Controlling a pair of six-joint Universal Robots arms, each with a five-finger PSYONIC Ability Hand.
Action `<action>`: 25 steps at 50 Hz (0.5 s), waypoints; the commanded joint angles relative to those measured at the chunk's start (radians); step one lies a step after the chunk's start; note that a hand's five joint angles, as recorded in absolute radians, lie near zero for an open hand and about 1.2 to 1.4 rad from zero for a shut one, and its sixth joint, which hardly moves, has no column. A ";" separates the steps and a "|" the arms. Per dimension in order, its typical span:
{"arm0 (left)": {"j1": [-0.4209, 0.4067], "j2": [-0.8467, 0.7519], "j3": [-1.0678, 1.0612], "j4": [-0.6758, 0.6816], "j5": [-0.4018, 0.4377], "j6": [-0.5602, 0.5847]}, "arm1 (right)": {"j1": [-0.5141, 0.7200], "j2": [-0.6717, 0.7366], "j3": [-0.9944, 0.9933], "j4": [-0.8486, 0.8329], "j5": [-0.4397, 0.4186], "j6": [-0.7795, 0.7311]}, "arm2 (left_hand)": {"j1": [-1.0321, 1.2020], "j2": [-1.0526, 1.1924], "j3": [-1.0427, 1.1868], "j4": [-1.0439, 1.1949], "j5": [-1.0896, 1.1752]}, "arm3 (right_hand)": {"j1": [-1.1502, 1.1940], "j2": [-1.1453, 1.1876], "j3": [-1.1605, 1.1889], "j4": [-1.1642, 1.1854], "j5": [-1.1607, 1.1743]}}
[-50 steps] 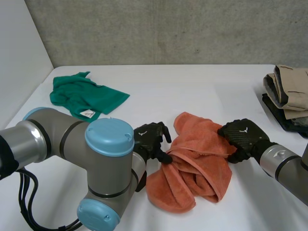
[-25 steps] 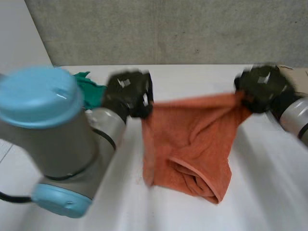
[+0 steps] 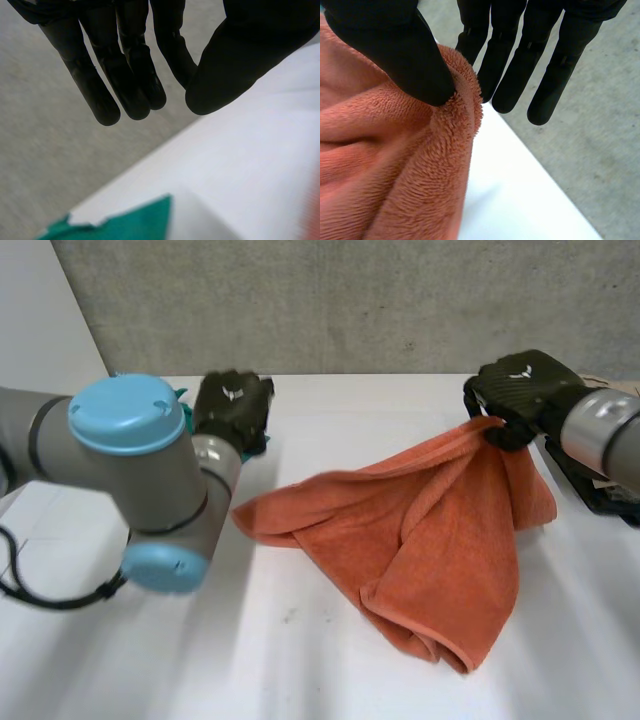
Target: Fold the laundry.
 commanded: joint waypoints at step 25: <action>0.017 0.139 -0.223 0.172 0.058 -0.478 | 0.207 -0.213 0.113 -0.445 0.133 0.140 | -0.982 -1.024 -1.019 -1.023 -1.007 | 0.302 0.218 0.206 0.198 0.224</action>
